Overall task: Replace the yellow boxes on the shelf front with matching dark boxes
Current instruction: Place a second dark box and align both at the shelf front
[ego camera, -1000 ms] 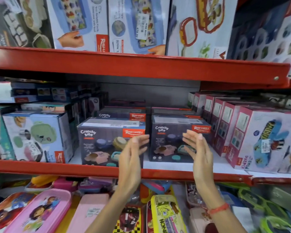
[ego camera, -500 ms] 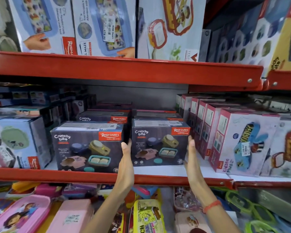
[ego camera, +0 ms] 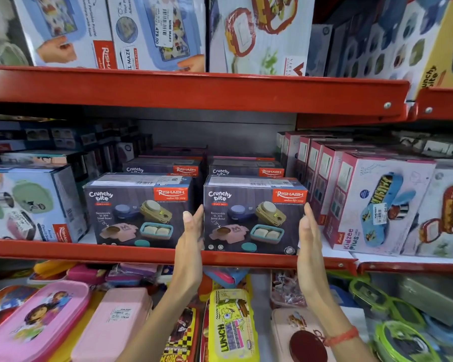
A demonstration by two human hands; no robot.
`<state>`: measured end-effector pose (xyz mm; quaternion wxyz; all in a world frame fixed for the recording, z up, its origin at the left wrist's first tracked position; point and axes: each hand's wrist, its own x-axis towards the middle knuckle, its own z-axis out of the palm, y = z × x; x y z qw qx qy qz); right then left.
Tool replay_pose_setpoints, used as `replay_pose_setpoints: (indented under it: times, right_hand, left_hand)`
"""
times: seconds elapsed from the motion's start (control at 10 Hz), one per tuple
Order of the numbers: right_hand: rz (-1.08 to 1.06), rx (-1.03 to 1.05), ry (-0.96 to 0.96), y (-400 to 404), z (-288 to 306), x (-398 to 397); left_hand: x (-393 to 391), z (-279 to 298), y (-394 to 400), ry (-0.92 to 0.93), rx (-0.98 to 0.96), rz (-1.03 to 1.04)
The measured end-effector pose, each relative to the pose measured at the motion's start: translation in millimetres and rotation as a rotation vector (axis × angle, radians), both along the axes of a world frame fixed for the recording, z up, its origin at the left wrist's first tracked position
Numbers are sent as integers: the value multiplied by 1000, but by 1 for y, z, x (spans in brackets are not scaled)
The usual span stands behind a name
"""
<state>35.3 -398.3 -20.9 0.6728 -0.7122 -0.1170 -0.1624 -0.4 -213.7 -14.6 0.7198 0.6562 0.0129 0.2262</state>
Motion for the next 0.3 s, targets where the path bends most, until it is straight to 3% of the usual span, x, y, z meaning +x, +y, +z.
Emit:
replay_pose_setpoints:
  times: [0.1,0.3]
  right_hand:
    - [-23,-45,-24,3,-2,-2]
    - [-249,-93,-143,12,0,-6]
  left_hand:
    - [-2,-3,-1,2,-6,18]
    - [-8,-5,0,-55,243,182]
